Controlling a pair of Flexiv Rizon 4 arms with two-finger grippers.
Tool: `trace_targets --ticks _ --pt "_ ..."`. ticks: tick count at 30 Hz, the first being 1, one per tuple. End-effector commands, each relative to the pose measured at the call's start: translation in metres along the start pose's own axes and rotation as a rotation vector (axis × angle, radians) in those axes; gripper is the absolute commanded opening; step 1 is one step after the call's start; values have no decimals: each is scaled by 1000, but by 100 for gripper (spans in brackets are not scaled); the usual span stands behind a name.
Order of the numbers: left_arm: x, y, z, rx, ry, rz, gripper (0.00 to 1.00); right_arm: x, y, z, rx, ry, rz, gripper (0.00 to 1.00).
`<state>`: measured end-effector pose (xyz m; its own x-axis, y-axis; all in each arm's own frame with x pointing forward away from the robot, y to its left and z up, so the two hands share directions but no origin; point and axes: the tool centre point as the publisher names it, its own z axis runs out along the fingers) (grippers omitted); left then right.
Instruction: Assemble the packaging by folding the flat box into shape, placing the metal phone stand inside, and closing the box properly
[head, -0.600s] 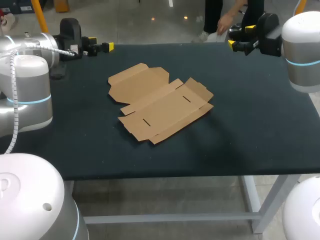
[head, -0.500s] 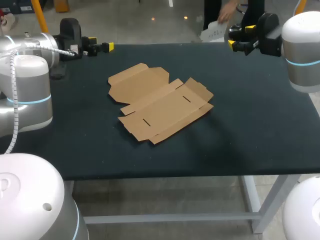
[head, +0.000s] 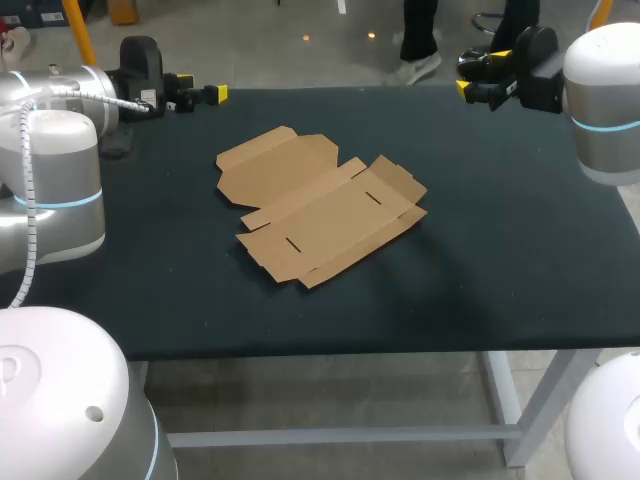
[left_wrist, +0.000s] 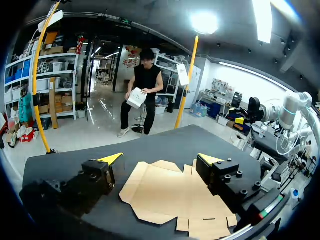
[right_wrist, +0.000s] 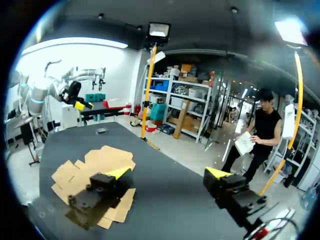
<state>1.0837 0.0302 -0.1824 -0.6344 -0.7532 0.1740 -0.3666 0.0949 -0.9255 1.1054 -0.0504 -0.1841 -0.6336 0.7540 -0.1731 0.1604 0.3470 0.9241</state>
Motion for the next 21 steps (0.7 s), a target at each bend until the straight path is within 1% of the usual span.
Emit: trace_targets --ticks 1,5,8,10,11,12,13,14,16,17,18,19,21 --pt "0 0 0 0 -2 0 100 1 0 0 -3 -1 0 100" --pt "0 0 0 0 -2 0 100 1 0 0 -3 -1 0 100" --pt "-1 -6 10 -25 7 -25 100 1 0 0 -3 -1 0 100" --pt "0 -9 15 -53 -2 -69 100 0 -1 2 44 14 26 100" --pt "0 -9 16 -58 -1 -82 100 0 -1 2 53 20 29 100" --pt "0 -9 16 -74 12 -109 100 0 -1 1 60 43 40 100" --pt "-1 -9 16 -94 16 -144 100 0 -1 0 79 44 55 100" --pt "0 -8 15 -112 7 -165 100 1 -2 0 91 57 43 100" --pt "1 -6 14 -169 -11 -258 100 3 -2 -1 159 59 52 100" --pt "2 -5 13 -186 -26 -289 100 4 -3 -2 188 71 58 100" --pt "2 -3 13 -207 -34 -328 100 5 -4 -1 242 64 84 100" --pt "2 -1 12 -236 -35 -374 100 5 -5 -1 242 80 80 100" --pt "2 3 11 -286 -45 -467 100 6 -8 -1 310 88 124 100"
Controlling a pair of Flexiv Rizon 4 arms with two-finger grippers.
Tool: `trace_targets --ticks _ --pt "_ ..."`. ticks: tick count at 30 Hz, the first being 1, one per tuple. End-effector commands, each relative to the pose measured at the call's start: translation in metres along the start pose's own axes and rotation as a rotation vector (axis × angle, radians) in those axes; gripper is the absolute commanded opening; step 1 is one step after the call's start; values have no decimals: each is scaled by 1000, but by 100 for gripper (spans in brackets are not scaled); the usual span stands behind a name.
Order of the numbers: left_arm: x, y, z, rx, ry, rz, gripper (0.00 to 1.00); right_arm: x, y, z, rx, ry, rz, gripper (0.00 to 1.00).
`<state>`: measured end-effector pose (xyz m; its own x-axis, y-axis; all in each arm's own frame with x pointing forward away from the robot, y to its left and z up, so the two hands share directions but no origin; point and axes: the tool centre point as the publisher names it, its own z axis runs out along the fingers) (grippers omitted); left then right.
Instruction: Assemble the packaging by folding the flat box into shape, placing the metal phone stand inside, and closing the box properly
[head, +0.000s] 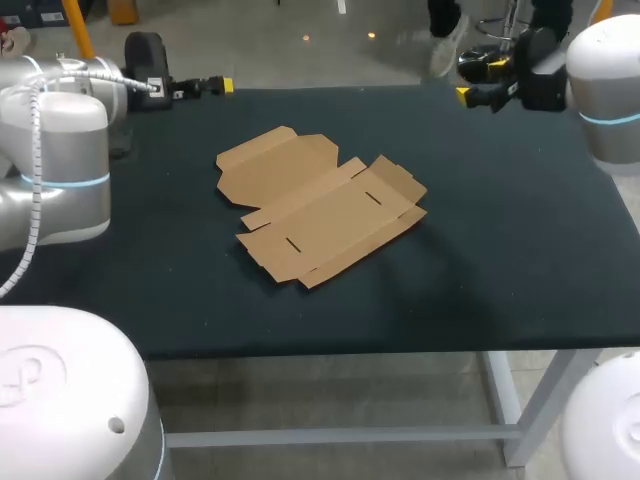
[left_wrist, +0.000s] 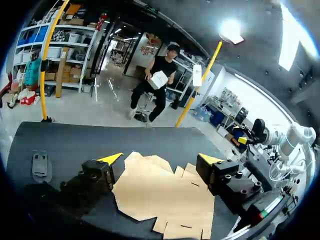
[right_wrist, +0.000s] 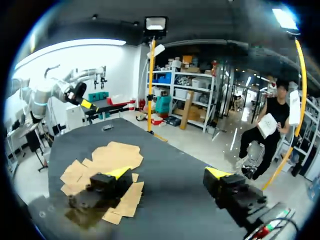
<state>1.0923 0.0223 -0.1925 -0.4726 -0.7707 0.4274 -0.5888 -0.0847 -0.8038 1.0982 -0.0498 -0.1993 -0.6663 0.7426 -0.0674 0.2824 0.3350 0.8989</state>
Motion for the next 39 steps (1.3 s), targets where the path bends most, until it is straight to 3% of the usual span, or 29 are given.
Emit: trace_targets --ticks 1,8,11,25,29,39 --pt "3 2 -4 -235 -49 -196 100 -2 5 -2 246 41 71 100" --pt "7 18 -10 -364 -133 -359 100 -6 -12 -2 424 101 193 100" --pt "8 24 -15 -405 -122 -405 100 -4 -19 -3 475 135 218 100" --pt "32 59 -46 -555 -125 -469 100 19 -48 -19 697 176 265 100" --pt "35 63 -50 -584 -119 -470 100 23 -55 -23 744 211 266 100" --pt "35 63 -50 -584 -119 -470 100 23 -55 -23 744 211 266 100"
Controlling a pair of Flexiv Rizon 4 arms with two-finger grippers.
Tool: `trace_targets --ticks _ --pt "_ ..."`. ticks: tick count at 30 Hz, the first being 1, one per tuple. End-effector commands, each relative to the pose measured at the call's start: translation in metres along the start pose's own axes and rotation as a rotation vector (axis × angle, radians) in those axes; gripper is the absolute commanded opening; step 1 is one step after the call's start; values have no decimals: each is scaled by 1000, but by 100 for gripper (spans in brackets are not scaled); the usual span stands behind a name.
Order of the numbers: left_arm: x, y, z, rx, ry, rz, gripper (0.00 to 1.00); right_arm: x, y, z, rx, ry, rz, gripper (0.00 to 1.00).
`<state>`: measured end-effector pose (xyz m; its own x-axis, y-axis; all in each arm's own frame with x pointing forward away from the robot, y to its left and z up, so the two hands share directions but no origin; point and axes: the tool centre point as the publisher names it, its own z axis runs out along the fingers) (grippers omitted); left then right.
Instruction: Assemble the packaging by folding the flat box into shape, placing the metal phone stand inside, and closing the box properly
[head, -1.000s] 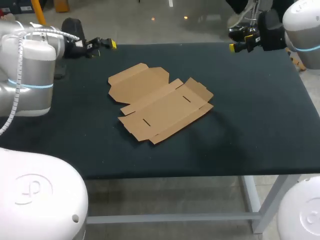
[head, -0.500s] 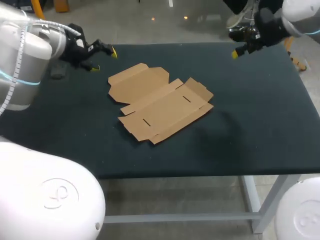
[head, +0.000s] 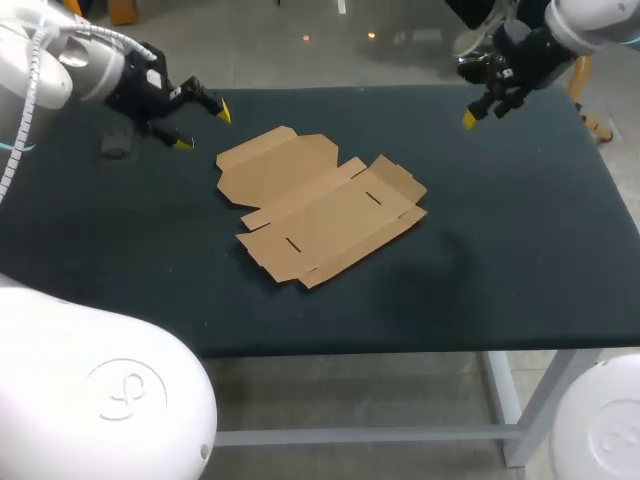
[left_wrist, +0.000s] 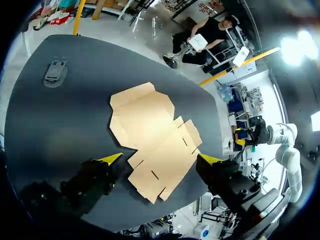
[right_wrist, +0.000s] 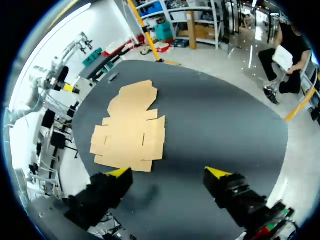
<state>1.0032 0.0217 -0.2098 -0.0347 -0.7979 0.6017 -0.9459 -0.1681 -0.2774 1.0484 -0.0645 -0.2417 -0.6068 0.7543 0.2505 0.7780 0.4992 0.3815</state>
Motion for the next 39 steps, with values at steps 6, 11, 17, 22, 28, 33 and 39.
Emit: trace_targets --ticks 6,11,17,22,28,33,39 --pt "4 -8 5 -145 2 -7 100 -2 3 -1 39 7 1 100" --pt "-3 -11 26 -200 -10 -78 100 -5 10 12 73 41 38 100" --pt "-12 -3 26 -205 -21 -111 100 -9 12 30 147 99 102 100" --pt "-16 7 28 -223 -24 -96 100 -4 7 45 184 150 73 100" --pt "-22 15 27 -220 -15 -94 100 0 12 73 265 214 52 100" --pt "-24 21 28 -227 -18 -94 100 0 17 95 286 262 24 100" --pt "-25 27 26 -223 -19 -86 100 -4 28 122 337 314 21 100"
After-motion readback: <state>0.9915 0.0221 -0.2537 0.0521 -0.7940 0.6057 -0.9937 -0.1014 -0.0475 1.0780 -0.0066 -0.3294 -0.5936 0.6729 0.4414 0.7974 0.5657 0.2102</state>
